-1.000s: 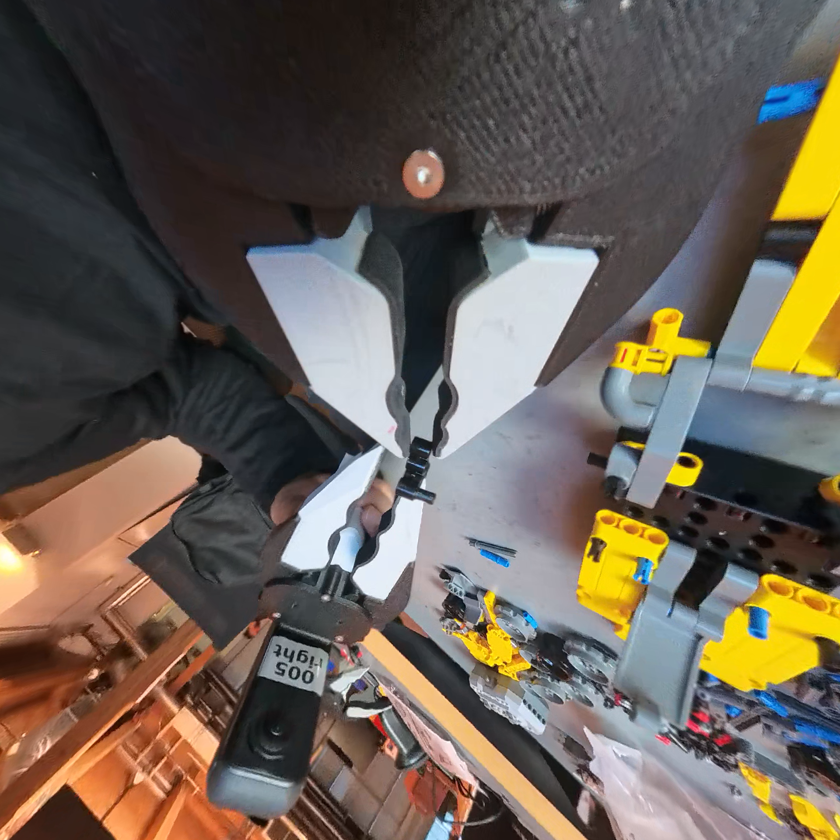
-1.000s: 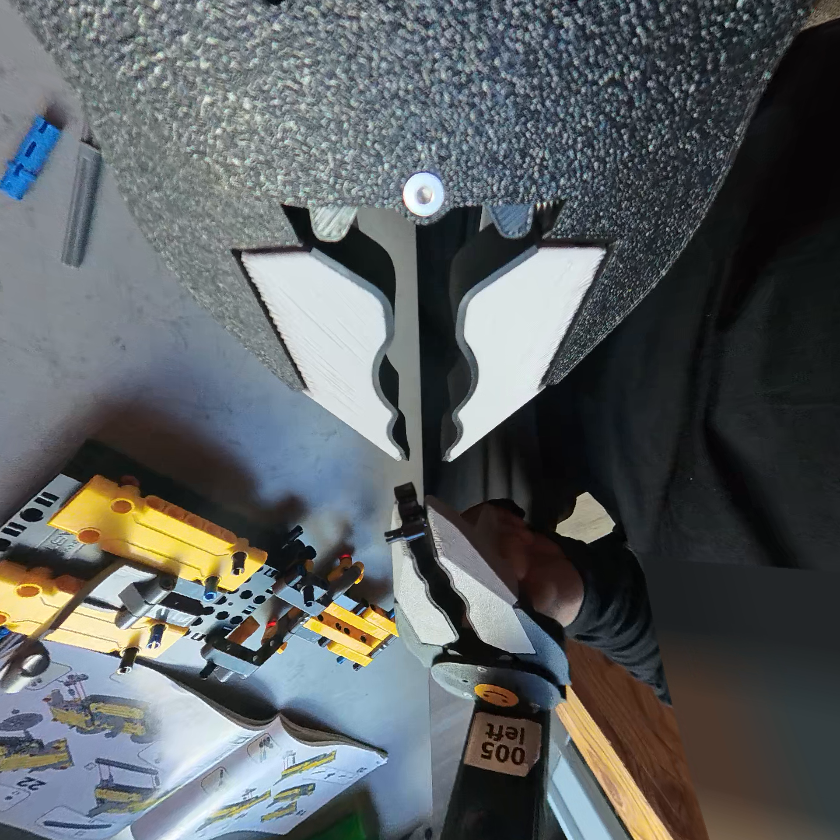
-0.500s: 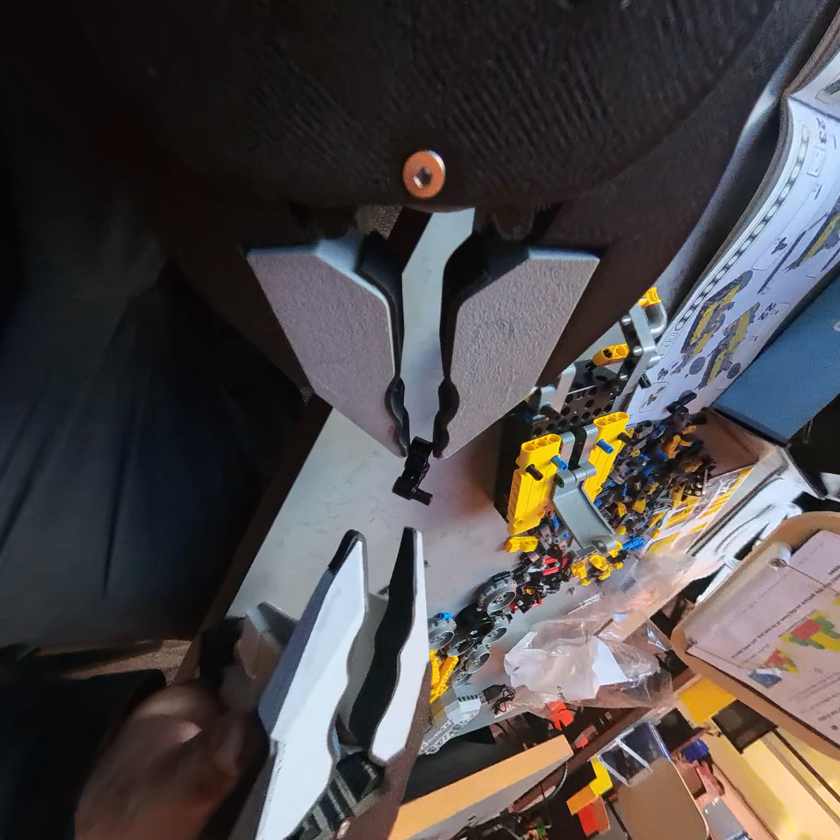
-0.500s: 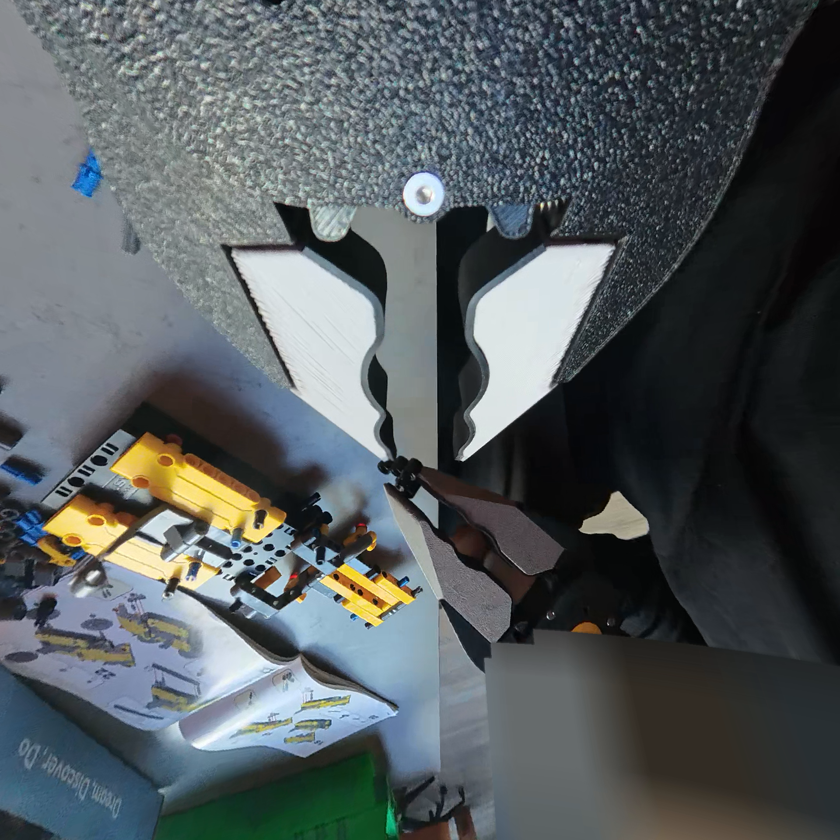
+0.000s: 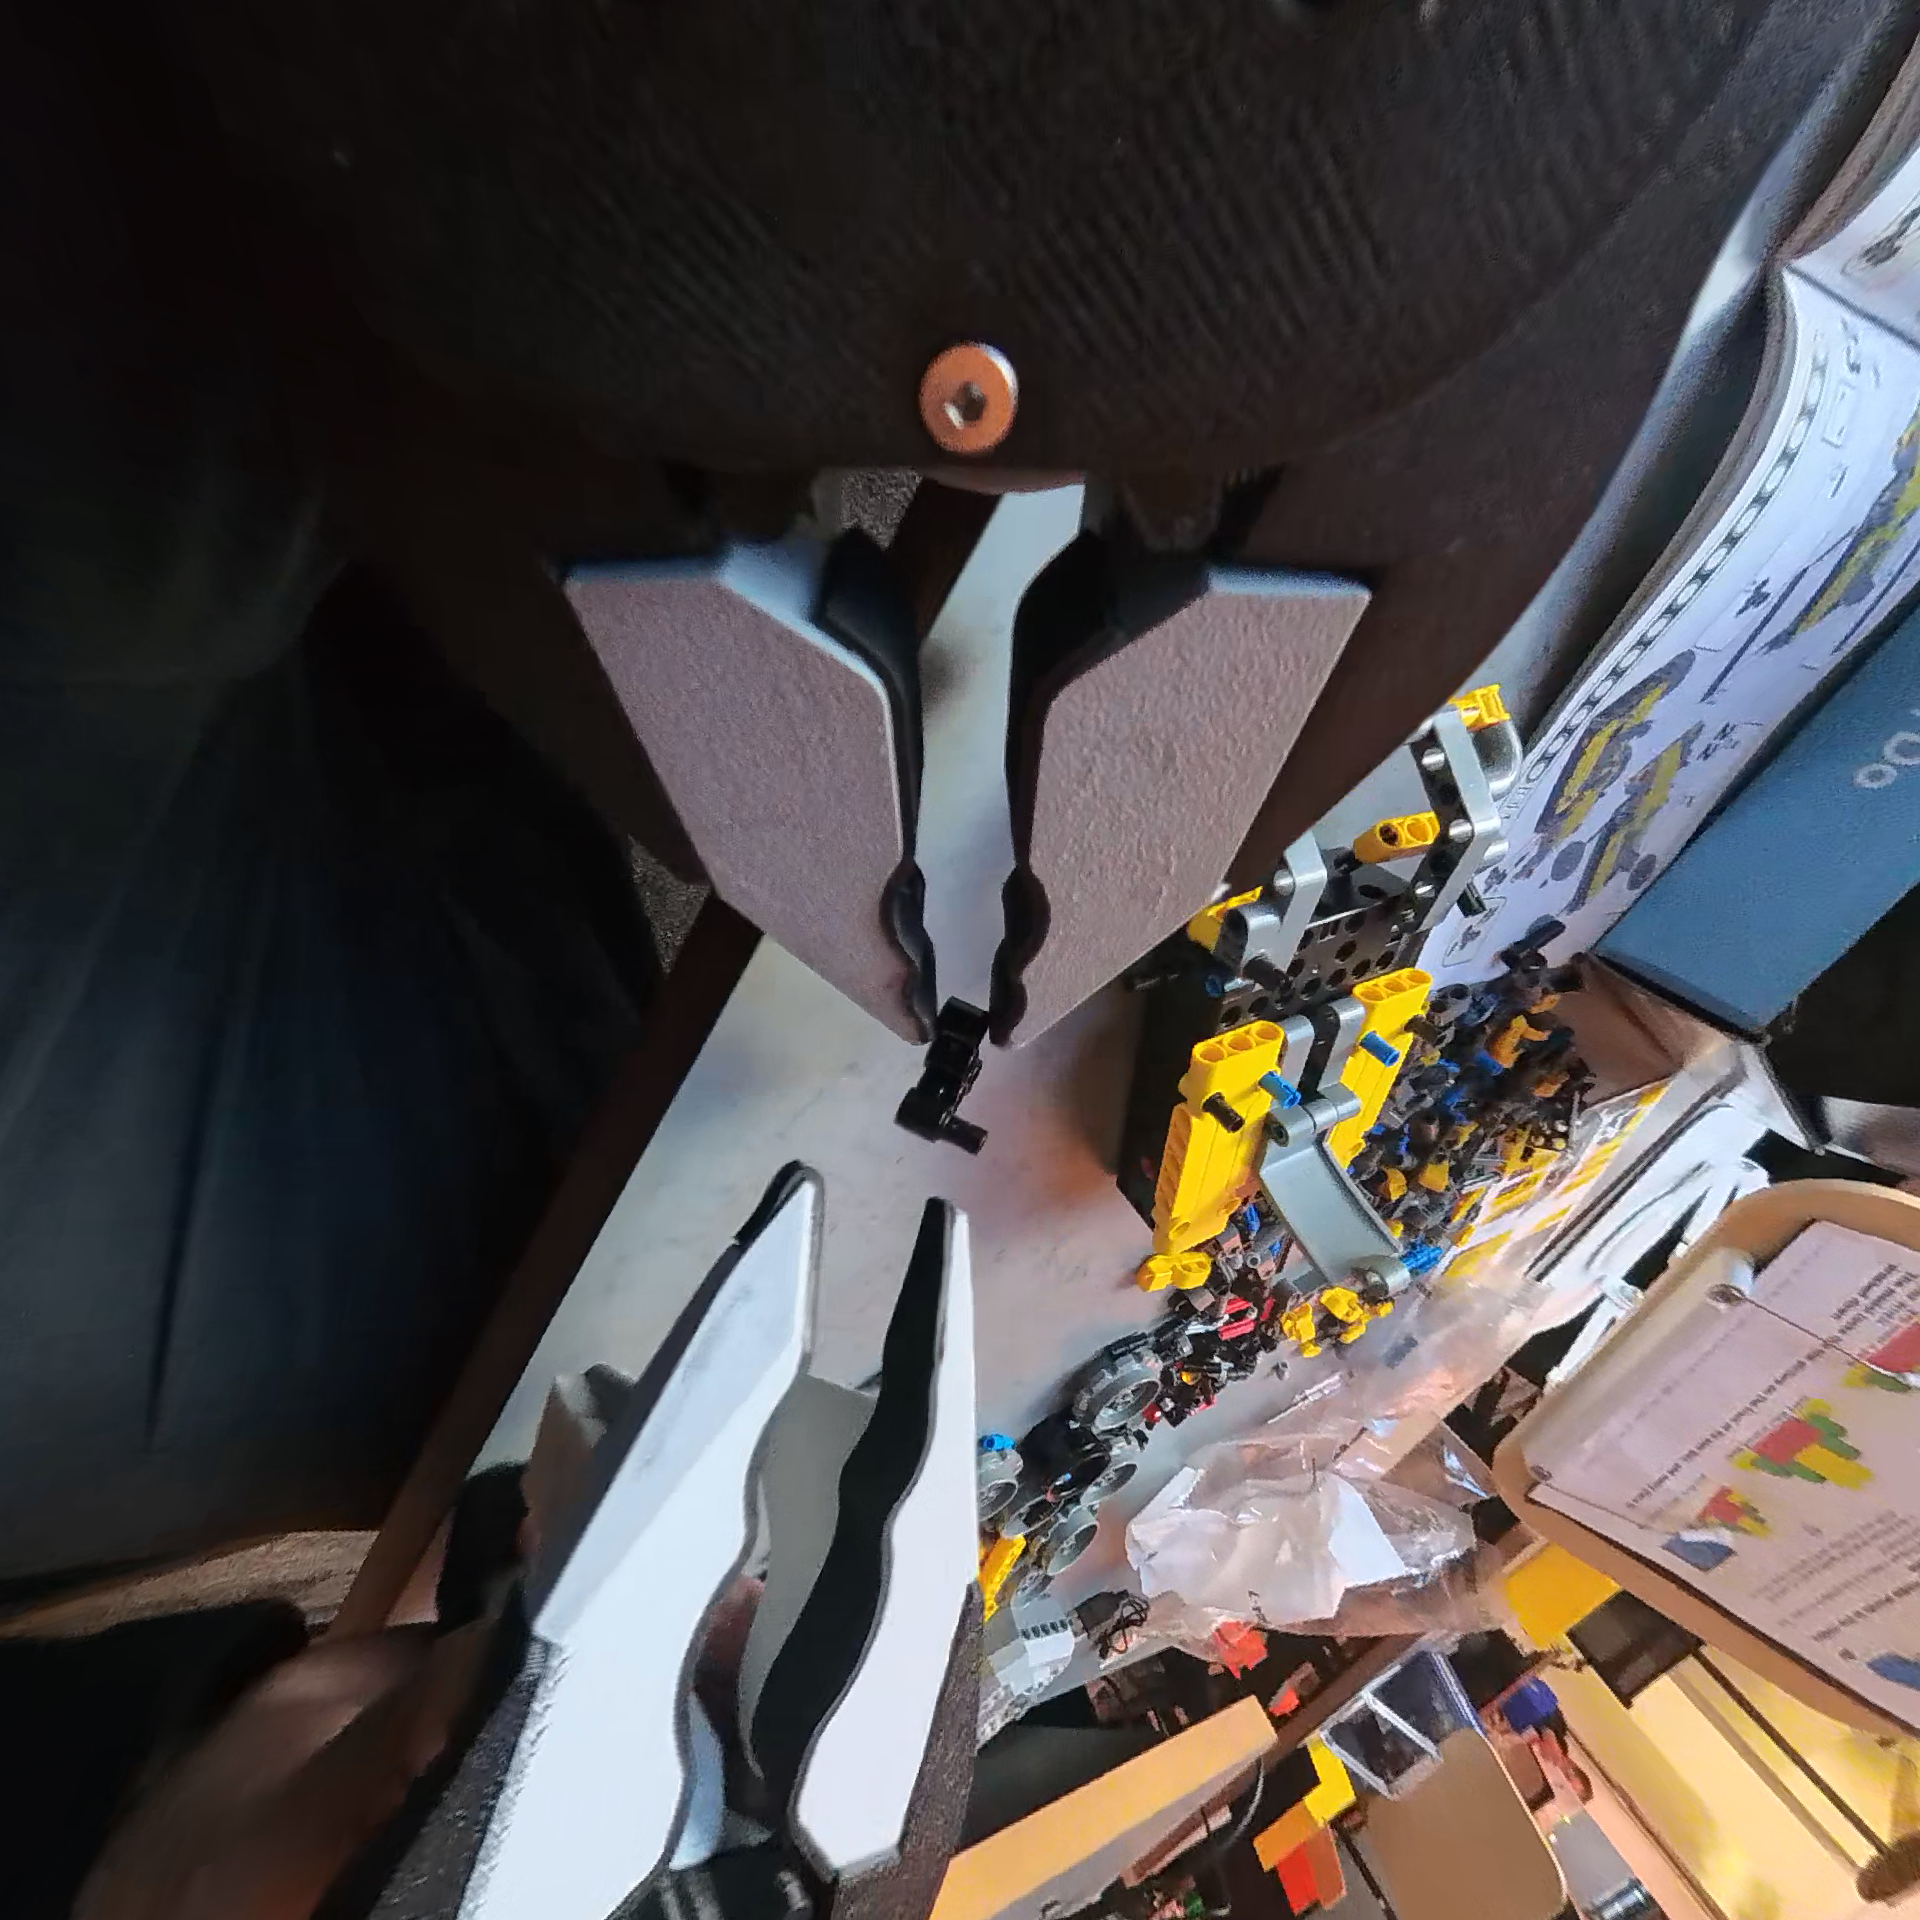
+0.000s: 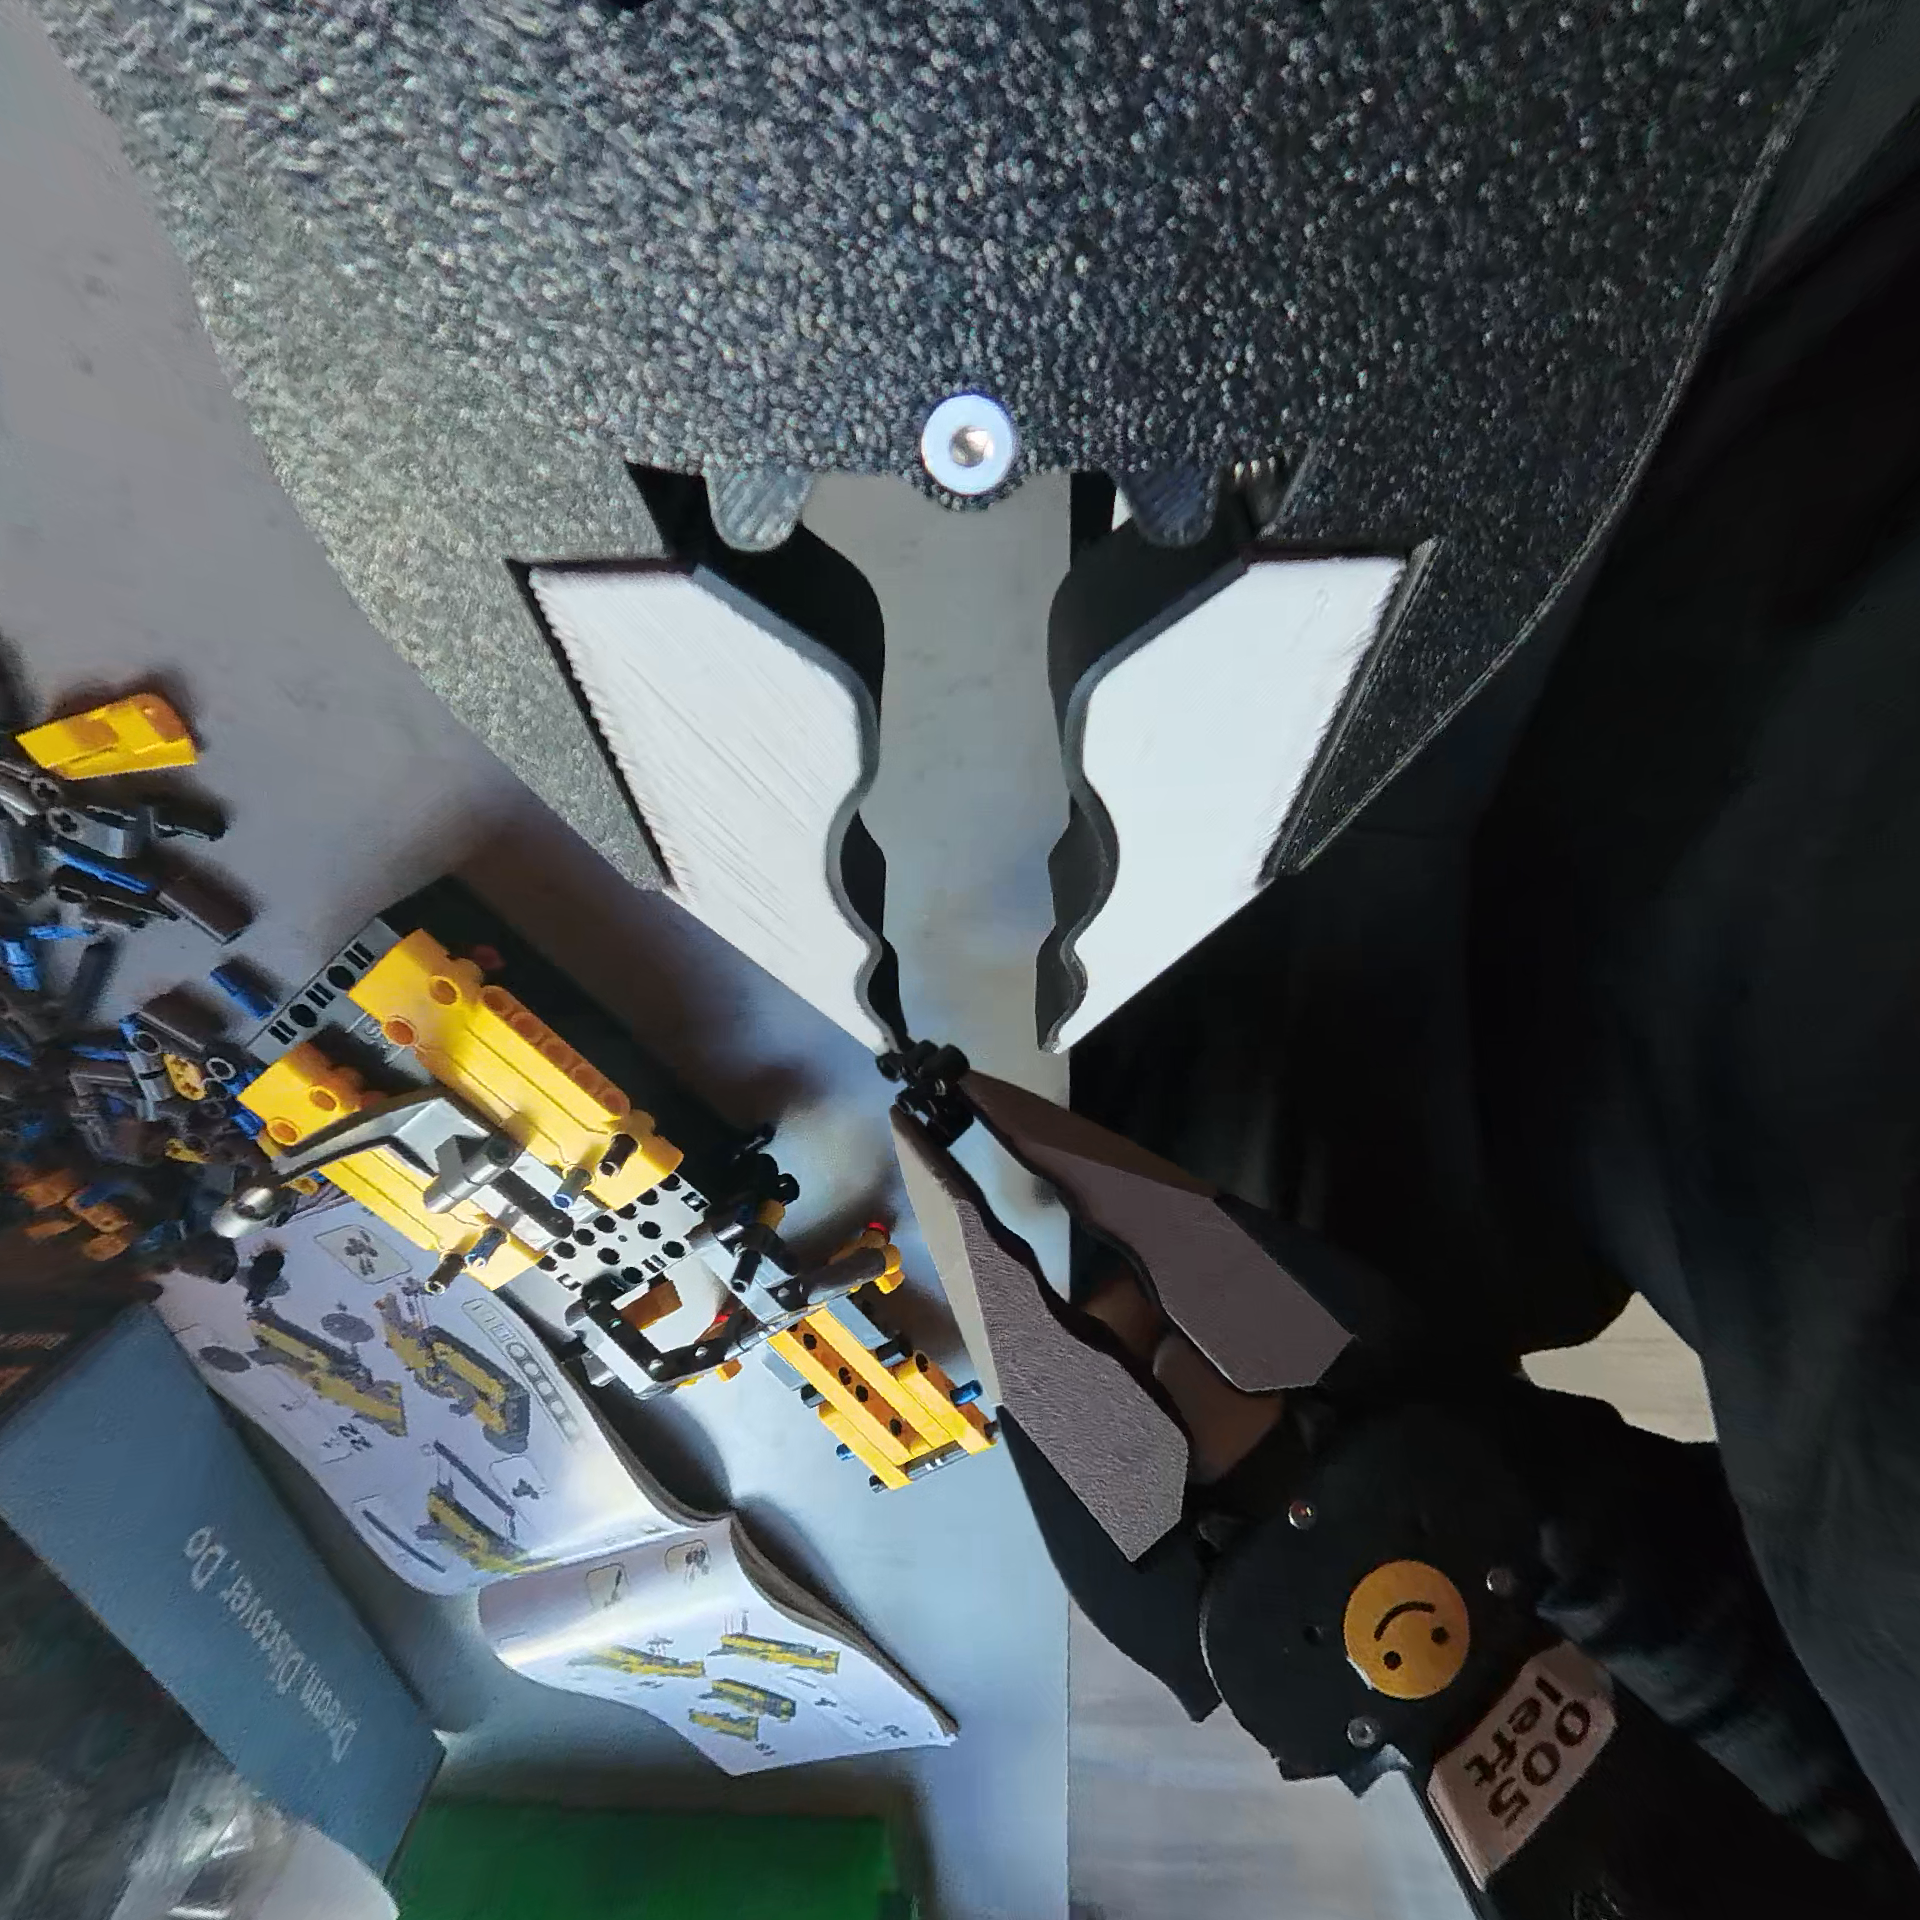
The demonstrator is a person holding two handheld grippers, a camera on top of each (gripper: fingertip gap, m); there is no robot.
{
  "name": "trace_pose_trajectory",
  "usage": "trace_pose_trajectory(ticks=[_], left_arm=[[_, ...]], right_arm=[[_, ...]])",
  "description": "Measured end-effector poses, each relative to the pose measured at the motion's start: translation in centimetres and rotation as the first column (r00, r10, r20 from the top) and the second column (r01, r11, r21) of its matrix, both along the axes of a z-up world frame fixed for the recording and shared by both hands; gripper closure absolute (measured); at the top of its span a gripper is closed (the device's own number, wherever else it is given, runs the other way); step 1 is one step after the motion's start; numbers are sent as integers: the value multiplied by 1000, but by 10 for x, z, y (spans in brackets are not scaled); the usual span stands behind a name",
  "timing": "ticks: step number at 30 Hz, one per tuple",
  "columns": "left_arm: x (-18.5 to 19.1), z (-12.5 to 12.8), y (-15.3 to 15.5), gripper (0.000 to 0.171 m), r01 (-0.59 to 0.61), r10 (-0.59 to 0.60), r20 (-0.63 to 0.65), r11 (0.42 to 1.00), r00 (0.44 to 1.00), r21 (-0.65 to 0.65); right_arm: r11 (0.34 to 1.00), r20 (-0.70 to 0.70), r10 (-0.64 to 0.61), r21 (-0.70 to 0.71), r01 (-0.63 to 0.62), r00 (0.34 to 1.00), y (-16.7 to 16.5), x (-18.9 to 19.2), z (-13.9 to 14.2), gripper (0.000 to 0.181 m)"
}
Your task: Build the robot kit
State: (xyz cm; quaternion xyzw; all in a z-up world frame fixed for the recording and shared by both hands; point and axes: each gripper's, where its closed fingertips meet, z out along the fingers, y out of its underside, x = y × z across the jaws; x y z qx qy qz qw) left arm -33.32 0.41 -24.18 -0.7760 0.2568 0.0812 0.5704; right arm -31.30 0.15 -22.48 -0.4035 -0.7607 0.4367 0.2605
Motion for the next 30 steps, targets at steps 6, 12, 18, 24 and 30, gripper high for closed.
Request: trace_pose_trajectory(ticks=[6,12,18,24,30], left_arm=[[-3,0,0,164,-24,24,-2,1000,1000,-7],[-2,0,1,164,-15,15,-32,1000,999,8],[0,-2,1,164,-13,14,-53,1000,999,9],[2,1,0,164,7,-1,-119,999,993,44],[1,4,-1,164,7,-1,-110,998,994,54]], right_arm=[[998,17,-56,-38,56,998,8,-5,1,155],[995,25,-50,-82,52,998,6,-6,3,155],[995,42,-49,-85,53,998,6,-6,0,155],[996,46,-12,-83,16,999,0,-3,-1,155],[996,28,-7,-88,9,1000,-1,-2,2,155]])
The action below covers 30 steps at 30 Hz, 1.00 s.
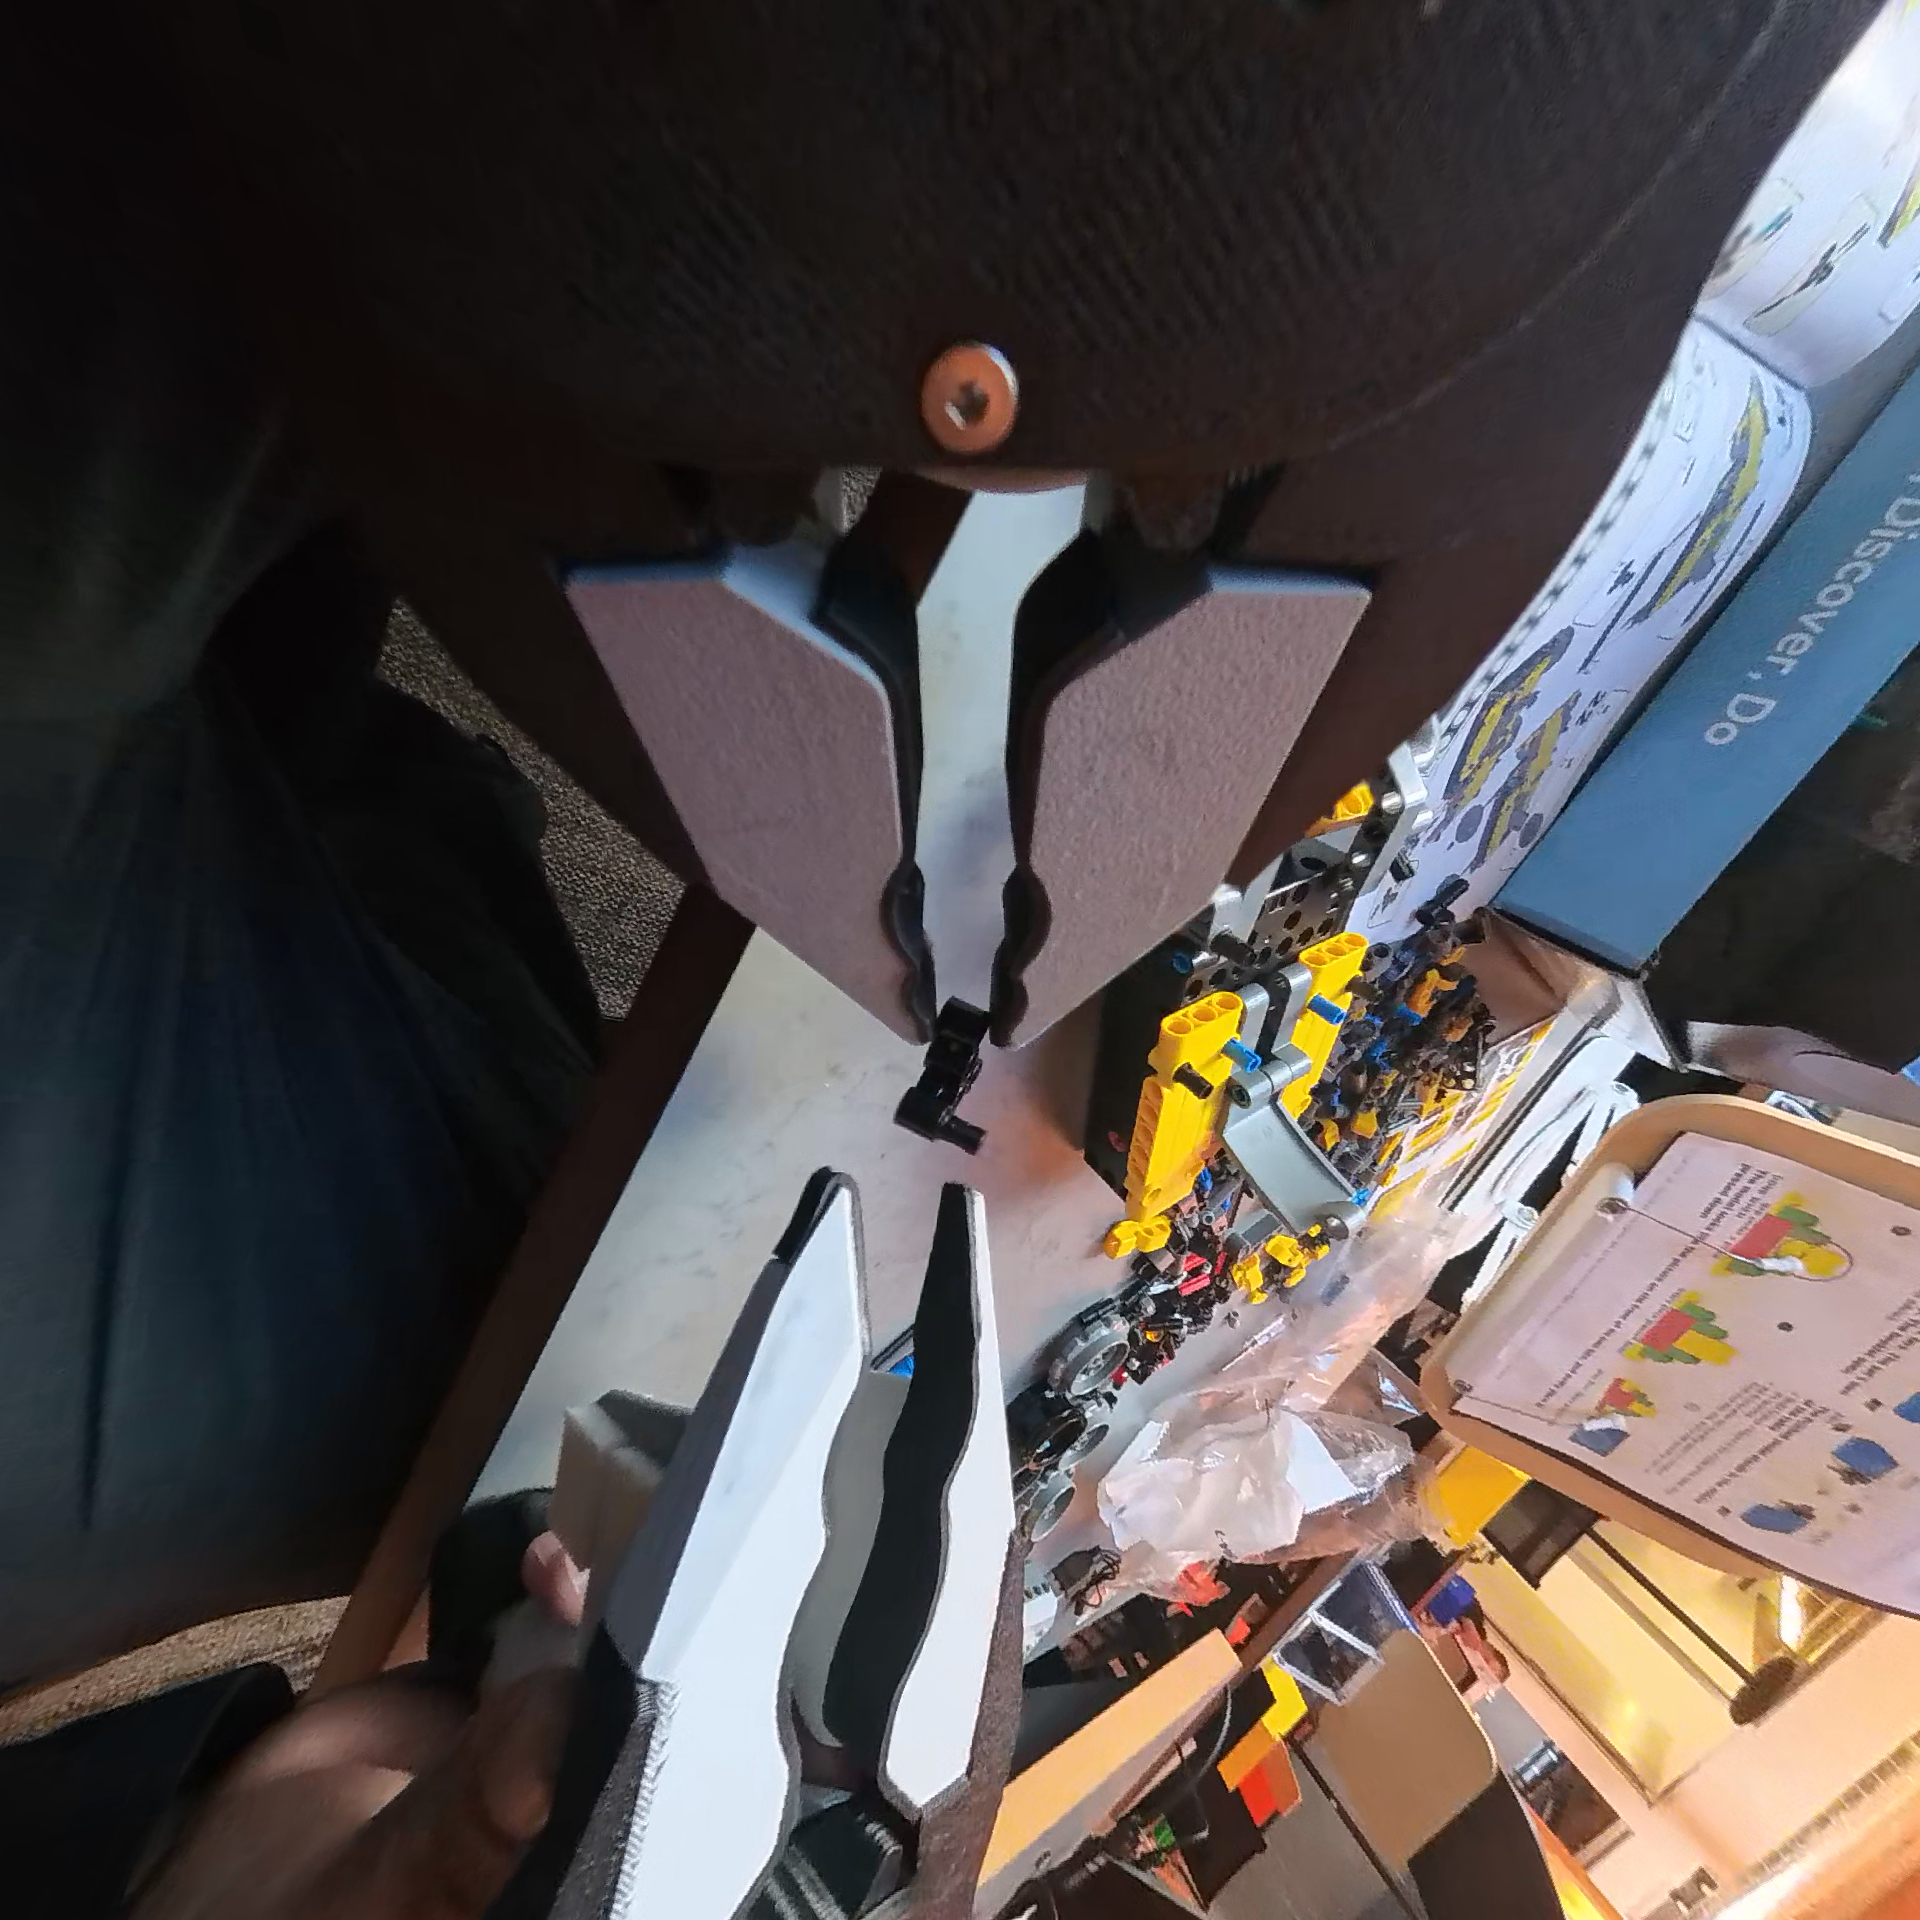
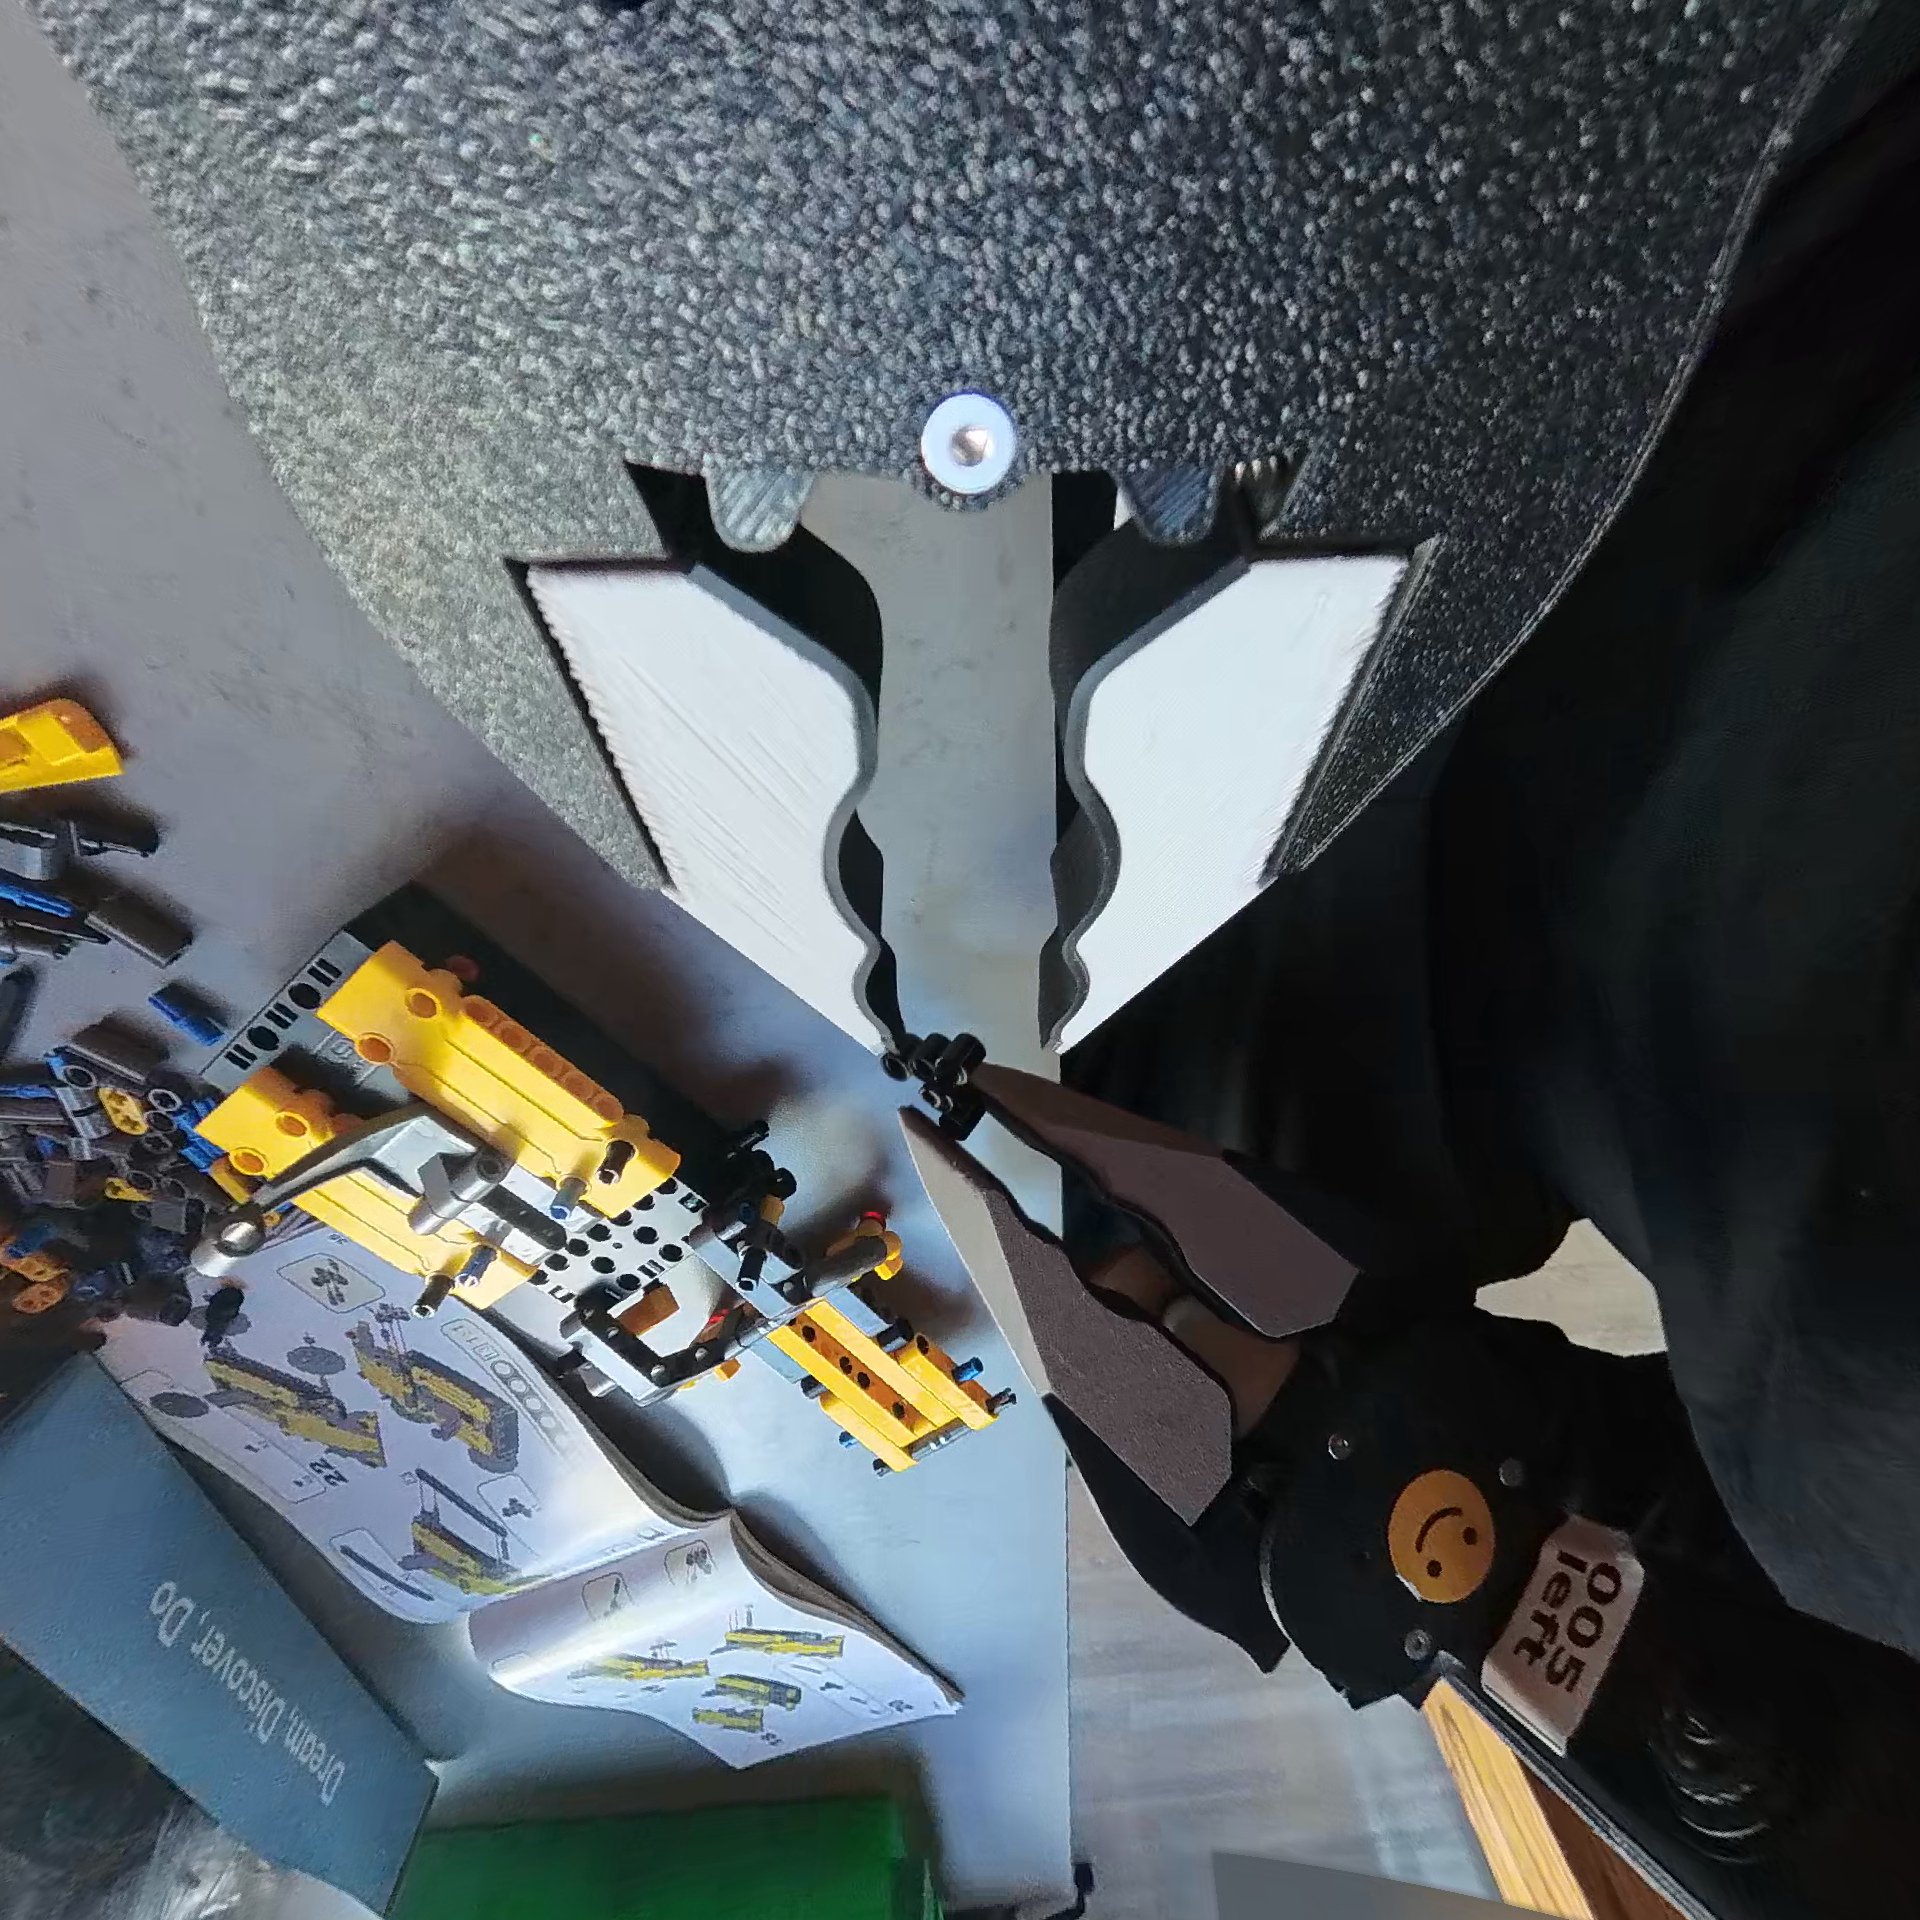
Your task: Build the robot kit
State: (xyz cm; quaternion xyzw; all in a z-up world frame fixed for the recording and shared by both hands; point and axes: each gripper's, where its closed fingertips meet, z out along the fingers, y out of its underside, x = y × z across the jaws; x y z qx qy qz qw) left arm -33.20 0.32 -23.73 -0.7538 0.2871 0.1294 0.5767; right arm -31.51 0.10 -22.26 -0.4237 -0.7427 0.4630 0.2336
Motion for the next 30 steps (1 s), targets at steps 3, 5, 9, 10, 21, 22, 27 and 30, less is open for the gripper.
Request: trace_pose_trajectory(ticks=[3,5,9,10,21,22,27,30], left_arm=[[2,-1,0,164,6,-6,1,1000,1000,-4],[4,-2,-1,164,14,-14,-8,1000,1000,-2],[8,-3,-2,164,29,-28,-76,1000,997,6],[9,-3,-2,165,33,-32,-107,999,994,10],[19,-3,-2,165,49,-34,-294,998,955,42],[18,-3,-2,165,46,-31,-289,998,957,44],[16,3,-3,163,30,-18,-200,998,980,56],[14,0,-4,160,24,-20,-133,999,991,28]], right_arm=[[1000,-3,16,-14,-16,1000,-2,2,2,155],[999,-6,26,-33,-26,1000,-2,3,3,157],[993,39,16,-115,-12,999,0,4,4,159],[991,51,25,-135,-18,998,-1,5,4,160],[996,106,58,-78,-50,993,-10,7,-8,176],[996,106,53,-78,-45,993,-9,7,-8,176],[998,98,40,-48,-36,994,-4,7,-8,177],[999,134,17,41,-23,991,9,12,-19,177]])
